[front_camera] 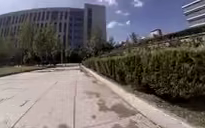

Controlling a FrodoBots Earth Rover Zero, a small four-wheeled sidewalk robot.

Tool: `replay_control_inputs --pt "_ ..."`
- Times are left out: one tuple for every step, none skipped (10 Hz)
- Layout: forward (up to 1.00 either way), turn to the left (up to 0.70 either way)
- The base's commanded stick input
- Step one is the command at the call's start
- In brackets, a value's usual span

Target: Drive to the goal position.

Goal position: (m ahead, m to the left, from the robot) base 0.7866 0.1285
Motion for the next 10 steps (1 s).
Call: replay_control_inputs --pt "0.7 0.0" --pt "0.7 0.0" --pt "0.7 0.0" --pt "0.7 0.0" --pt "0.7 0.0" --pt "0.7 0.0" --pt "0.7 0.0" --pt "0.7 0.0" --pt "0.7 0.0" --pt "0.7 0.0"
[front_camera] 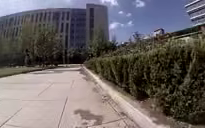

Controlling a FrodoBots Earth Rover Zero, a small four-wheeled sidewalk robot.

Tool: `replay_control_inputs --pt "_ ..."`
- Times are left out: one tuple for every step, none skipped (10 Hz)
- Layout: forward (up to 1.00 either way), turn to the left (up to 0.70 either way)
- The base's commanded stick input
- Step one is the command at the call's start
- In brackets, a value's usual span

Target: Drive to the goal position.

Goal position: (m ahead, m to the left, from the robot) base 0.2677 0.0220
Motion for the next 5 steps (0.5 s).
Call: replay_control_inputs --pt "0.7 0.01" --pt "0.7 0.13" --pt "0.7 0.26" --pt "0.7 0.35" --pt "0.7 0.35"
